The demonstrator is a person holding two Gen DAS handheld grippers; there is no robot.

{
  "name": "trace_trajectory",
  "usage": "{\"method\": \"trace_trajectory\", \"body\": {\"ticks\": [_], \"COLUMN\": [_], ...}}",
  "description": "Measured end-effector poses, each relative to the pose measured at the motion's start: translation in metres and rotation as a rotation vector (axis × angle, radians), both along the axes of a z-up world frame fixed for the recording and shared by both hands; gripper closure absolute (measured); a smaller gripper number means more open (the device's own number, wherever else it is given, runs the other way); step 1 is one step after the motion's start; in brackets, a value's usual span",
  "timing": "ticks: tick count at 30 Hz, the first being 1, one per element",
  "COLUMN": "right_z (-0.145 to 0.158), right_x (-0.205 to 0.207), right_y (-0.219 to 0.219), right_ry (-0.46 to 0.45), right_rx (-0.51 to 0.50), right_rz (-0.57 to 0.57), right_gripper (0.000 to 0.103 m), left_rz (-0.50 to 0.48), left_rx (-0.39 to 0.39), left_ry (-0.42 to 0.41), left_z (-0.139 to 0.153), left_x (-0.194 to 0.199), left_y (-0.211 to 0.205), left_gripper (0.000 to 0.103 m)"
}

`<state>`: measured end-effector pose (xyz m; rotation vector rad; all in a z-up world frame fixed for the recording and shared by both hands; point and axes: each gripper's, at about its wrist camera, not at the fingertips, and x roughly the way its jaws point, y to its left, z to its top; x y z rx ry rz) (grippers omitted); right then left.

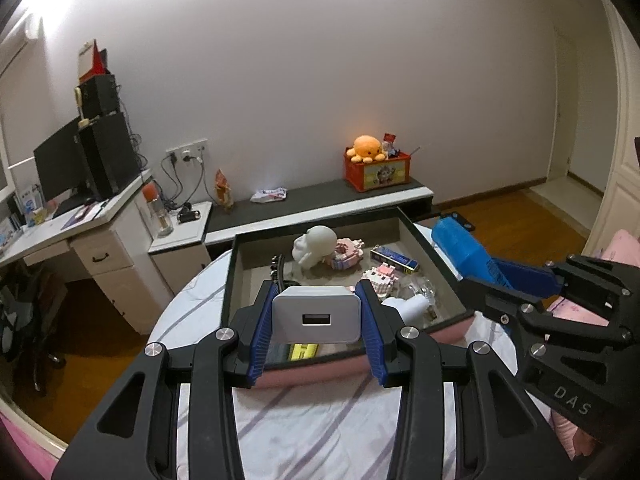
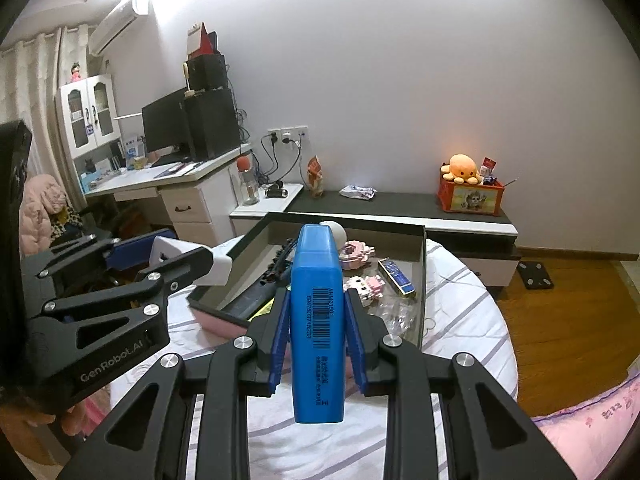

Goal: Organize rigid objects
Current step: 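Carry charger and blue case into the pink box and open both tools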

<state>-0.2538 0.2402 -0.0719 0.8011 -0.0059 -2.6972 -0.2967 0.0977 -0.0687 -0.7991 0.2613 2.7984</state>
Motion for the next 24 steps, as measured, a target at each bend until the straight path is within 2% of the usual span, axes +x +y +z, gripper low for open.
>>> {"method": "trace_trajectory", "body": {"ticks": [6, 12, 18, 24], "right_z": [-0.014, -0.048, -0.076, -0.084], "right_x": [-0.042, -0.097, -0.131, -0.138], "right_y": [0.006, 0.015, 0.016, 0.020], "right_ry": [-0.047, -0.148, -0.222, -0.229], "right_rx": [0.044, 0.083, 0.118, 0.109], "right_rz": [-0.029, -0.060, -0.068, -0.069], "right_gripper": [0.076, 0.076, 0.076, 0.075], "left_rz": [-0.025, -0.014, -0.016, -0.012], "left_rx": [0.006, 0.005, -0.017, -0.014], "left_ry": [-0.078, -0.186, -0.252, -0.255], "left_z": [-0.020, -0.056, -0.083, -0.090], "left_x": [-0.050, -0.099, -0.126, -0.132], "left_y": [0.005, 0.003, 0.007, 0.009], "left_gripper": [0.062, 0.062, 0.062, 0.062]}}
